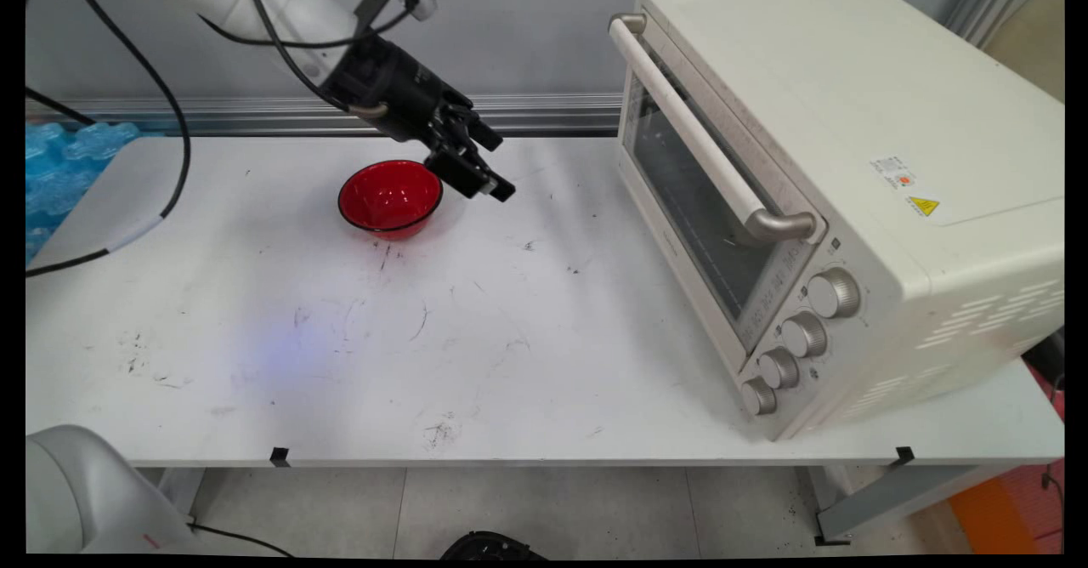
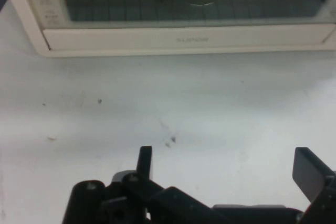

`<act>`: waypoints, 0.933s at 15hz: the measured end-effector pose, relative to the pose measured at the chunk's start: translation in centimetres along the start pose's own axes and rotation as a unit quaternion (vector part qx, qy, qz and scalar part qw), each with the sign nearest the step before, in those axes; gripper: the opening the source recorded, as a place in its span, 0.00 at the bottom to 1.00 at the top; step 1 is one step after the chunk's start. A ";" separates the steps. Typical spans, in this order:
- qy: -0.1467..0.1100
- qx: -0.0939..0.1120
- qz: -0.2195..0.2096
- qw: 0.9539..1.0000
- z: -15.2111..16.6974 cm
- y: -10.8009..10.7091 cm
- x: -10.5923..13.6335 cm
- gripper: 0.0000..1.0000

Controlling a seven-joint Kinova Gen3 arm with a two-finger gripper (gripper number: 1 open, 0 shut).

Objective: Open the oven

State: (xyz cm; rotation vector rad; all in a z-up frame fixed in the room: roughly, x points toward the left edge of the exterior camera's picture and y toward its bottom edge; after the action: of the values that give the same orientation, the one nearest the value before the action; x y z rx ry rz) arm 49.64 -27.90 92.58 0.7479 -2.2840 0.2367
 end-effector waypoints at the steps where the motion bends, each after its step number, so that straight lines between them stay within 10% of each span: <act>1: -0.002 -0.002 0.003 1.000 -0.5 0.0 0.2 1.00; 14: -0.007 -0.009 0.022 1.000 -6.0 0.1 4.0 1.00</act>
State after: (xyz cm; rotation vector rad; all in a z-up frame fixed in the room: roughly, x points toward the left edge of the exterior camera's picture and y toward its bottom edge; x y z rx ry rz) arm 50.69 -27.41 99.72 0.6927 -2.3148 0.2320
